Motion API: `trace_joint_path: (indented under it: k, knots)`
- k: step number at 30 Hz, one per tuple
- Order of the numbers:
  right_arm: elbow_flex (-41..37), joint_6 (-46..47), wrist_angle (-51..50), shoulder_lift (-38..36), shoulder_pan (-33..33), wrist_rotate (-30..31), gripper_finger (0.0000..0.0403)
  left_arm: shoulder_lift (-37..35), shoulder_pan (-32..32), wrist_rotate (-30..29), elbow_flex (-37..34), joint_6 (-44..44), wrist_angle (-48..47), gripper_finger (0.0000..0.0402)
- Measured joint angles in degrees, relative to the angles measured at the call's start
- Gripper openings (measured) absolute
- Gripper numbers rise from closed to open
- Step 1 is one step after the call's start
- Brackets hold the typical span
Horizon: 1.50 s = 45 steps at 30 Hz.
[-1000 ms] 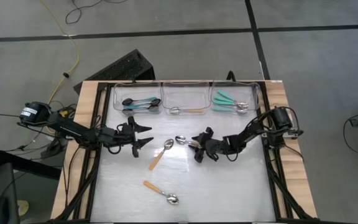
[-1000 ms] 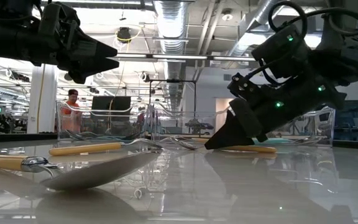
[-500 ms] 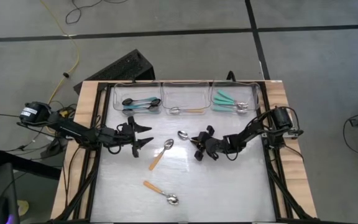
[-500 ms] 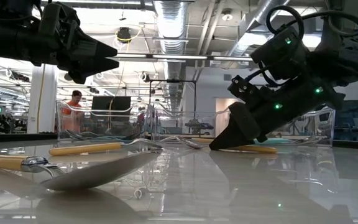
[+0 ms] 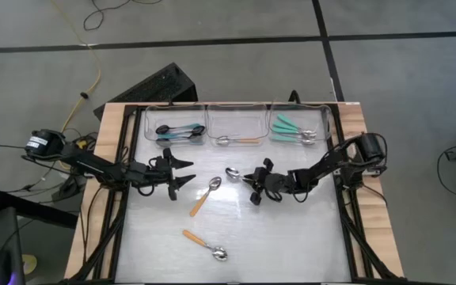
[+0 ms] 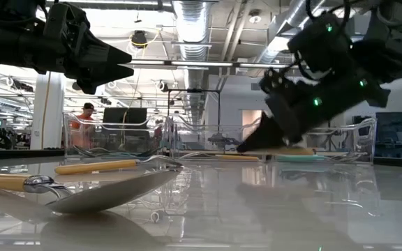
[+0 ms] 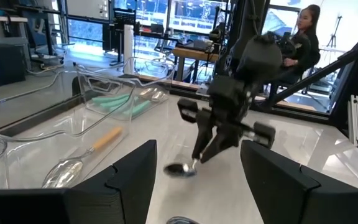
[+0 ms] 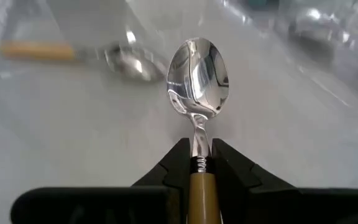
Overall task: Sort silverware by color (type)
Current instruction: Put the middle right yellow spoon into the top center transparent bin
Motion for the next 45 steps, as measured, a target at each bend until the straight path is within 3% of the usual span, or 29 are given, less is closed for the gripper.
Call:
trace_joint_path:
  k: [19,29,40,45]
  knots:
    - [0.28,-4.45,0.59,-14.12,-0.97,1.02,0.0076,0.00,0.00,-1.46,0.00,0.02,-0.02,0.0218]
    - [7.82,-15.06,0.35,-16.46,-3.77,1.22,0.0076,0.00,0.00,-1.48,0.00,0.02,-0.04,0.0218]
    - [20.89,-17.20,-22.89,-16.34,-13.19,1.22,0.0076,0.00,-0.01,-1.51,0.00,0.00,-0.48,0.0218]
    - [22.61,-22.06,-24.98,-16.31,-17.47,0.44,0.0076,0.00,0.00,-1.89,0.00,0.17,-0.59,0.0218]
